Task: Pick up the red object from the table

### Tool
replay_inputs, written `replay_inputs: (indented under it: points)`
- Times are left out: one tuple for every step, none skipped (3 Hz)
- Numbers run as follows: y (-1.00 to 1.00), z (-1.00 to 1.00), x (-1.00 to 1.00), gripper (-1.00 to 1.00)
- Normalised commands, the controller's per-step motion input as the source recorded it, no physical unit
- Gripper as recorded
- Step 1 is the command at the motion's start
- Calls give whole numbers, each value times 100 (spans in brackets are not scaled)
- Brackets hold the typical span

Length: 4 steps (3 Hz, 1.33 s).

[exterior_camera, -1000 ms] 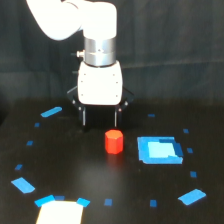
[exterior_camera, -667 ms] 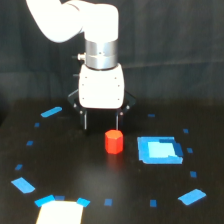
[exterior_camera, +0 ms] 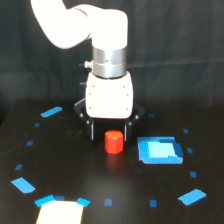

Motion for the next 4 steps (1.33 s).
replay_inputs:
  points:
    - [-100,40,-9,-100]
    - [2,83,31,-94]
    - [49,76,19,-92]
    - [-18,99,25,-100]
